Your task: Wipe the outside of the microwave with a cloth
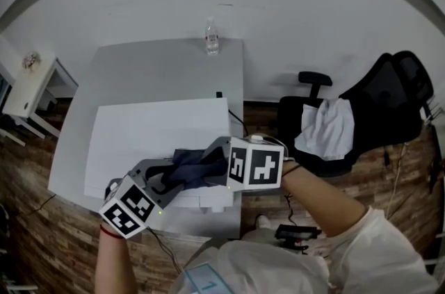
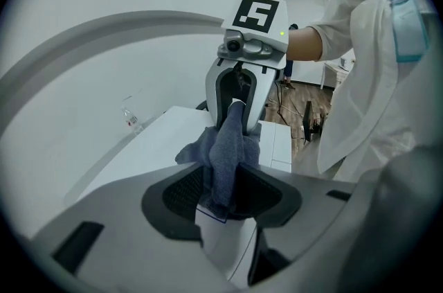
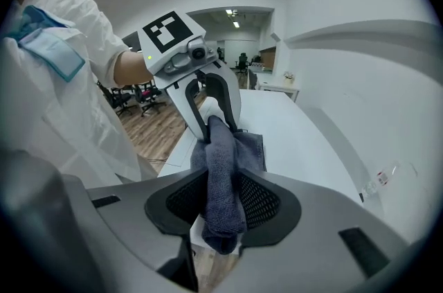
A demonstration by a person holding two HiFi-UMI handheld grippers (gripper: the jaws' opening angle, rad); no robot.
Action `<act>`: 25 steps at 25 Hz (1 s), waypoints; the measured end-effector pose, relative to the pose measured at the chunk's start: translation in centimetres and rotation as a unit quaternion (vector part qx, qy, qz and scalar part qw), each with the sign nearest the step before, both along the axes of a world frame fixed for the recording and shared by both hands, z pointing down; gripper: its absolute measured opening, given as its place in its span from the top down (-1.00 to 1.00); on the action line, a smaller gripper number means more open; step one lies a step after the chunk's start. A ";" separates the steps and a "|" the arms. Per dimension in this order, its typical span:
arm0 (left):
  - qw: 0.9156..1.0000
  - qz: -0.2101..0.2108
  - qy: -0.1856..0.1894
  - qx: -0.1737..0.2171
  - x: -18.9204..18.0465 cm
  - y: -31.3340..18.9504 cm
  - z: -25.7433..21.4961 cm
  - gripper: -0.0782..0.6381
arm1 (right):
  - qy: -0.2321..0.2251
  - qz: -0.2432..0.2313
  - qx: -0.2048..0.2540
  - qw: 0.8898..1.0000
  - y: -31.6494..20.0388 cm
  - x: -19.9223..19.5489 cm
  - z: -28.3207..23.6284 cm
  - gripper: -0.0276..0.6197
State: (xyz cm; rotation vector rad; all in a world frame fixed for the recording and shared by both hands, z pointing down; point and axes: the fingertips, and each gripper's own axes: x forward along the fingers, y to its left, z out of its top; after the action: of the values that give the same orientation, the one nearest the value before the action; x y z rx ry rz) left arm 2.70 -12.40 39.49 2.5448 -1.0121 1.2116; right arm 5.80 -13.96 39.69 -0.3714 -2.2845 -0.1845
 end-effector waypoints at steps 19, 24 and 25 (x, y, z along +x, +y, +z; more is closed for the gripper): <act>0.939 -0.187 0.225 0.180 -0.3 -4.3 -11.9 0.48 | -0.197 0.136 -0.070 0.968 -2.4 0.7 -7.9 0.39; 0.937 -0.201 0.224 0.176 0.5 -4.6 -11.3 0.72 | -0.216 0.166 -0.077 0.959 -3.1 1.8 -7.9 0.55; 0.936 -0.204 0.227 0.176 0.6 -4.7 -11.4 0.73 | -0.224 0.174 -0.079 0.956 -3.3 2.1 -8.1 0.59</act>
State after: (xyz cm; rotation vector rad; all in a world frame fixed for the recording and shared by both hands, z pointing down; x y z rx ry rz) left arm 3.35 -17.08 28.09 2.4816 -1.6249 0.3331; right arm 7.88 -17.24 31.64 0.0049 -2.7776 0.1070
